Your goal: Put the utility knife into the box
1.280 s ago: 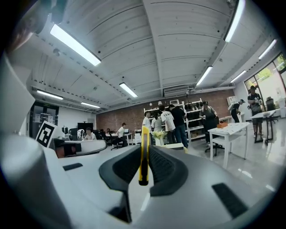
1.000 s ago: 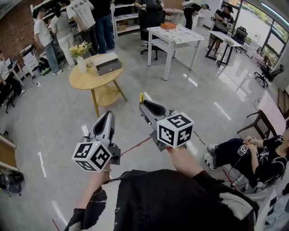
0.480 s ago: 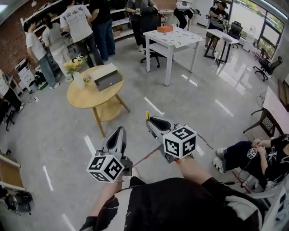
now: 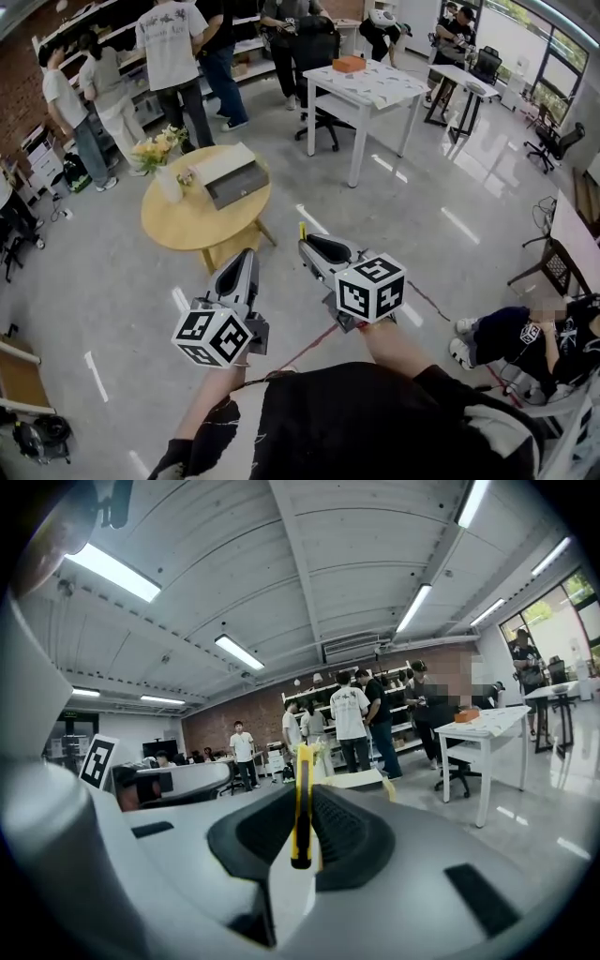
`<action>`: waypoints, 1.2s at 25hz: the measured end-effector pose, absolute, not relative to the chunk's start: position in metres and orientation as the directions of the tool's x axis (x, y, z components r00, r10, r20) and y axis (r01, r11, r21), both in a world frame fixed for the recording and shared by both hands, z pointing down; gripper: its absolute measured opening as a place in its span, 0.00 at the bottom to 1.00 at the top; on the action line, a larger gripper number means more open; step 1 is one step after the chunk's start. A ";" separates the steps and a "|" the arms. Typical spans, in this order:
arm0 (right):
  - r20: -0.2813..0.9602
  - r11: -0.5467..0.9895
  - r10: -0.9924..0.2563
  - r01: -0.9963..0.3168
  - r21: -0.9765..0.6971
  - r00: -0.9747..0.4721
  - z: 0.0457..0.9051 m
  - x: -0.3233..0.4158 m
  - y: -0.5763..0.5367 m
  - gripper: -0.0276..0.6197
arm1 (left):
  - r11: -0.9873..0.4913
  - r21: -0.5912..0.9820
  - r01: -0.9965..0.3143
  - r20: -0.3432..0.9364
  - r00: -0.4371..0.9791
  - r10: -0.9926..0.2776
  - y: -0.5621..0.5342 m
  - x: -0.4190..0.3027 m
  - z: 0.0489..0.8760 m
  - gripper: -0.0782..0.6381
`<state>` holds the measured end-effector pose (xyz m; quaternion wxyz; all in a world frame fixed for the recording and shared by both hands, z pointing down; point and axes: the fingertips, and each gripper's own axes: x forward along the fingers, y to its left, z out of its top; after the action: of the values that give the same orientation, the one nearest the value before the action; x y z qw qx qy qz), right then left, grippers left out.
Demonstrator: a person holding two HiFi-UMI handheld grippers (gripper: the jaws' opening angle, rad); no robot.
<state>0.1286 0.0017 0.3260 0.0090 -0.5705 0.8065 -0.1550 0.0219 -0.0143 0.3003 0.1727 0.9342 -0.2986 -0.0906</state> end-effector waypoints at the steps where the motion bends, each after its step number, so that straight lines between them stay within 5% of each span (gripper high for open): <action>1: 0.154 0.300 -0.926 -0.919 -0.256 -0.345 0.322 0.125 -0.009 0.14 | -0.765 0.374 -0.524 -0.069 0.807 -0.586 -0.025 0.018 0.297 0.12; 10: 0.085 0.298 -0.941 -0.922 -0.246 -0.327 0.291 0.107 -0.078 0.14 | -0.793 0.353 -0.497 -0.125 0.815 -0.566 -0.099 -0.004 0.270 0.12; 30: 0.181 0.434 -0.851 -0.854 -0.288 -0.493 0.346 0.084 -0.255 0.14 | -0.719 0.398 -0.570 -0.047 0.770 -0.637 -0.248 -0.025 0.319 0.12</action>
<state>0.0838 -0.2549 0.3455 -0.0041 -0.5034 0.8467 -0.1725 -0.0245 -0.2477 0.3192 0.1835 0.9226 -0.3270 -0.0904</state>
